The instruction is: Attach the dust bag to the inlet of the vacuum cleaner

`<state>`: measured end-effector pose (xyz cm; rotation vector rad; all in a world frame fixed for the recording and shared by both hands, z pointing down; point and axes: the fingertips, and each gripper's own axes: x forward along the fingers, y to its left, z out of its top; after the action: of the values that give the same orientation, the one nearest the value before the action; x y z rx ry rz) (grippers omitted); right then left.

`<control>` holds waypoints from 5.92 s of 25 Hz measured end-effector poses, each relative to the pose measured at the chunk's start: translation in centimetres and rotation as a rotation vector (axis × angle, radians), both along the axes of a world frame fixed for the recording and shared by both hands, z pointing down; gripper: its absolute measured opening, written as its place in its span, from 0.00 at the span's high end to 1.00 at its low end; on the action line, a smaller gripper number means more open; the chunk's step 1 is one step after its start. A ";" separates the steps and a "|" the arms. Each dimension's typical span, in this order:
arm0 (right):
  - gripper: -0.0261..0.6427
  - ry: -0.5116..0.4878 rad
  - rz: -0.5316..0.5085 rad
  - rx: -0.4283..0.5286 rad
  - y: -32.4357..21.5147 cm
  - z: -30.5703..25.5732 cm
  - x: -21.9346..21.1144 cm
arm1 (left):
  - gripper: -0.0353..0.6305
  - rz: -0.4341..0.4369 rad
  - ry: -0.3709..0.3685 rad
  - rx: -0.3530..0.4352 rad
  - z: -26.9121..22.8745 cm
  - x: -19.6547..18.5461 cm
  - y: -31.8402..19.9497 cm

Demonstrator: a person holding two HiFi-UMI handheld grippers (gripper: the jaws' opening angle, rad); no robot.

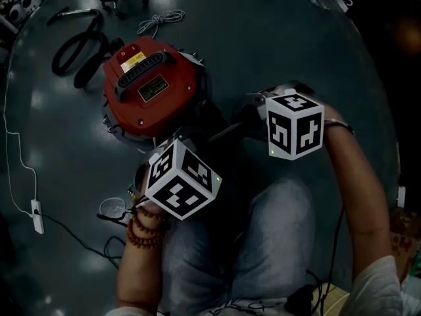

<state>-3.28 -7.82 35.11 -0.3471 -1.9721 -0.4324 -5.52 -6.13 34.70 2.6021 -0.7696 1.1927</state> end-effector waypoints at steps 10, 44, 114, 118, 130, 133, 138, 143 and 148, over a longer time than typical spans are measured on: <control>0.90 -0.061 0.059 -0.088 -0.3 0.4 0.5 | 0.90 0.054 -0.067 0.011 -0.4 0.6 -0.4; 0.89 -0.054 0.093 -0.077 -1.8 1.0 0.0 | 0.89 0.053 -0.100 0.015 -0.4 0.3 -1.7; 0.88 -0.080 0.149 -0.041 -4.5 1.5 -0.9 | 0.90 -0.027 -0.137 0.105 -0.9 -0.1 -4.7; 0.88 -0.026 0.096 0.028 -4.5 1.3 -1.2 | 0.90 -0.068 -0.042 0.081 -0.9 -0.5 -4.5; 0.88 -0.003 0.111 0.050 -5.0 1.3 -1.0 | 0.90 -0.064 -0.164 0.155 -0.7 -0.5 -5.0; 0.88 -0.014 0.130 0.031 -5.0 1.2 -1.0 | 0.90 -0.072 -0.152 0.167 -0.9 -0.5 -5.1; 0.88 0.153 -0.047 0.216 -4.9 0.9 -2.1 | 0.91 -0.152 0.031 0.094 -0.4 -1.6 -4.2; 0.88 0.126 -0.031 0.181 -4.9 0.9 -2.0 | 0.91 -0.139 -0.051 0.121 -0.5 -1.5 -4.4; 0.88 -0.040 0.147 0.019 -5.3 1.2 -1.1 | 0.90 -0.079 -0.179 0.188 -1.1 -0.5 -5.3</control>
<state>-4.39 -13.15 36.28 -0.1808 -2.0150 -0.3661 -6.02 -11.43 33.59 2.6061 -1.0566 1.4066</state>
